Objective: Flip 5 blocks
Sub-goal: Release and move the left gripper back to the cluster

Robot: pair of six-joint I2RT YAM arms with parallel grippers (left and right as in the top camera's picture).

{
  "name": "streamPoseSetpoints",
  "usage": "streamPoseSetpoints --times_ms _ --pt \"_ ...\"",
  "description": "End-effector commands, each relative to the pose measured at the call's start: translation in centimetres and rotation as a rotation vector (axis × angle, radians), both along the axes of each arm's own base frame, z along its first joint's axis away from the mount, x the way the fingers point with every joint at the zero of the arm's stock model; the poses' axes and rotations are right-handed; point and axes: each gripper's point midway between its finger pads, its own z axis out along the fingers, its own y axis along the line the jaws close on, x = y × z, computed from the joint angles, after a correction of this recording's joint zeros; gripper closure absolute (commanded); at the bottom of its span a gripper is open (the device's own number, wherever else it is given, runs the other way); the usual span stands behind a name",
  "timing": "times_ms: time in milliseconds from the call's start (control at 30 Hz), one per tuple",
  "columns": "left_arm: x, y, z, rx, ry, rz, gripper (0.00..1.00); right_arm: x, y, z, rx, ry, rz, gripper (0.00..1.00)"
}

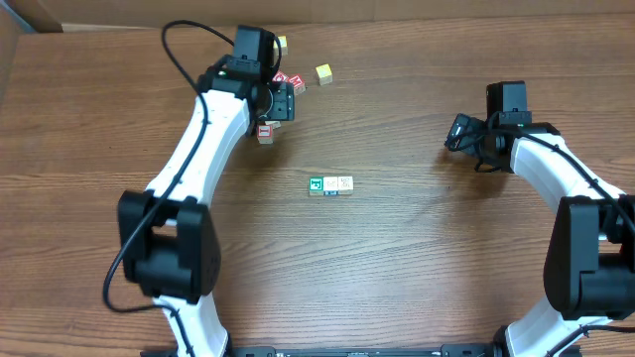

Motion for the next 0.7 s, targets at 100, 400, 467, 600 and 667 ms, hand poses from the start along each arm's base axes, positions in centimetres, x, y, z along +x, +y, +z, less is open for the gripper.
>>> streamPoseSetpoints --times_ms 100,400,467,600,667 --pt "1.5 0.7 -5.2 0.044 0.045 0.055 0.31 0.7 -0.3 0.5 -0.013 -0.020 0.001 0.00" --pt "2.5 0.7 -8.7 0.044 0.057 0.069 0.48 0.7 -0.3 0.5 -0.013 -0.020 0.001 0.00" --pt "2.8 0.7 -8.6 0.041 0.045 0.070 0.56 0.7 -0.3 0.5 -0.013 -0.020 0.001 0.00" --pt "3.1 0.6 -8.5 0.038 0.032 0.069 0.71 0.7 -0.3 0.5 -0.013 -0.020 0.001 0.00" --pt "3.2 0.6 -8.4 0.037 0.029 0.069 0.75 0.7 -0.3 0.5 -0.013 -0.020 0.001 0.00"
